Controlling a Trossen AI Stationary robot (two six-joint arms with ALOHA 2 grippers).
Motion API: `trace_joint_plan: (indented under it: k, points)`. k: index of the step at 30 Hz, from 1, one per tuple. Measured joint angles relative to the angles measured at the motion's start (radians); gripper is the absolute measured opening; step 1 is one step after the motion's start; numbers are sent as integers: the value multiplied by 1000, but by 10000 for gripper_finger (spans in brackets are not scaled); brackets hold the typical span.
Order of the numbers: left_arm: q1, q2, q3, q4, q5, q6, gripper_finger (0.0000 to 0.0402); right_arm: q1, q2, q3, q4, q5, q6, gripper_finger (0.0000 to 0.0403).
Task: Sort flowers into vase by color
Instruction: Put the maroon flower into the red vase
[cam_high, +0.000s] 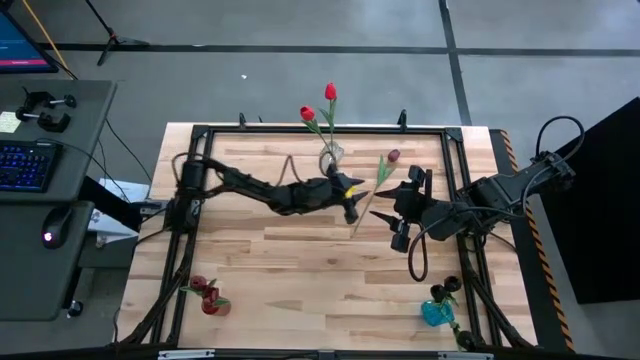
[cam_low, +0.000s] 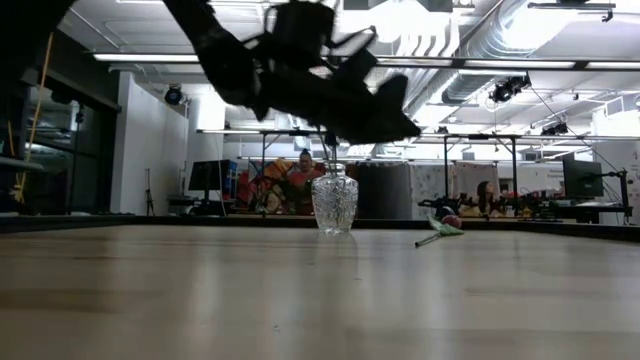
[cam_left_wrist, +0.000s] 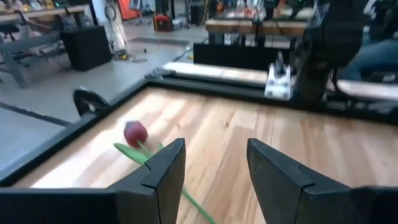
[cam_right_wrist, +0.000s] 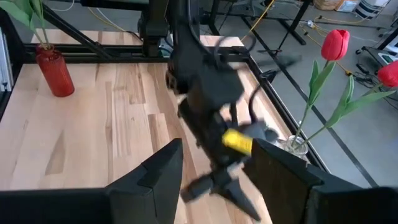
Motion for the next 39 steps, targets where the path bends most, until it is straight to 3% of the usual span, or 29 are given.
trace_joint_plan:
  k: [15, 31, 35, 39]
  points:
    - [7, 292, 292, -211, -1, -111, 161, 0, 0, 0, 0, 0, 44, 181]
    - [40, 455, 475, -386, -93, -193, 159, 0, 0, 0, 0, -2, 71, 181]
    - [40, 460, 480, -451, -82, -182, 114, 0, 0, 0, 0, -4, 71, 181]
    - [40, 460, 480, -485, -29, -147, 19, 0, 0, 0, 1, -4, 71, 181]
